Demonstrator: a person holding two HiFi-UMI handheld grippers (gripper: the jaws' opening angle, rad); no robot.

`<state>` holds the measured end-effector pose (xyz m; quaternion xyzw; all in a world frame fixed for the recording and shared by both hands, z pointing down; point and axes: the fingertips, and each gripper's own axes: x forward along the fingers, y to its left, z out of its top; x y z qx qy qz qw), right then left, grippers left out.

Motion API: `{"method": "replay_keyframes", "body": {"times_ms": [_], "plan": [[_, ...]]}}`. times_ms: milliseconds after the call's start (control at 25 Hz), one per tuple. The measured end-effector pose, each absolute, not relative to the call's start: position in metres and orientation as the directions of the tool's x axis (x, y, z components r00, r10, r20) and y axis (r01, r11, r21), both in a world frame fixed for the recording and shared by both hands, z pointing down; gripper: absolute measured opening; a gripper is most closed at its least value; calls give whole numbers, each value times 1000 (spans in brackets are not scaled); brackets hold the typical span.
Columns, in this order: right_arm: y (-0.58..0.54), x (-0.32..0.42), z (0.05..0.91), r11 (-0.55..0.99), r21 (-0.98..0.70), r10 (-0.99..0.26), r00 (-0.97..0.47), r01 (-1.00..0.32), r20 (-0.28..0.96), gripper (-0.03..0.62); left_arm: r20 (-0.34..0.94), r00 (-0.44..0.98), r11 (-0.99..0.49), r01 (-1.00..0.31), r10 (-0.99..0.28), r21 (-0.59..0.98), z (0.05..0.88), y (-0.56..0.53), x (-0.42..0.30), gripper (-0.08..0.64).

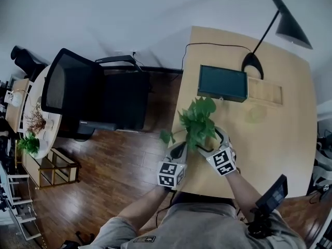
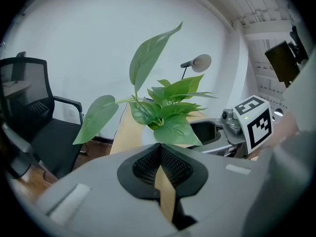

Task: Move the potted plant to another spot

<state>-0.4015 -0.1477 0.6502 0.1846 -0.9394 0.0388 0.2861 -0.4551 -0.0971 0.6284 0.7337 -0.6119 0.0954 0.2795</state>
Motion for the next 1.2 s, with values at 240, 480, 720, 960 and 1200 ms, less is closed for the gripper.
{"method": "replay_keyframes", "body": {"times_ms": [240, 480, 720, 960, 1200], "plan": [[-137, -376, 607, 919, 42, -360, -788, -393, 500, 428, 450, 229, -106, -953, -863, 282, 601, -79, -433, -6], [-129, -335, 552, 903, 70, -417, -823, -424, 387, 162, 382, 202, -105, -960, -902, 260, 563, -72, -393, -6], [-114, -280, 511, 893, 92, -447, -840, -441, 307, 6, 316, 207, -138, -964, -926, 227, 530, -70, -332, -6], [-94, -213, 489, 883, 106, -469, -842, -458, 265, 6, 272, 233, -180, -962, -934, 207, 511, -60, -258, -6], [-71, -140, 490, 874, 85, -482, -833, -478, 270, 6, 241, 243, -195, -959, -940, 207, 503, -49, -193, -6]]}}
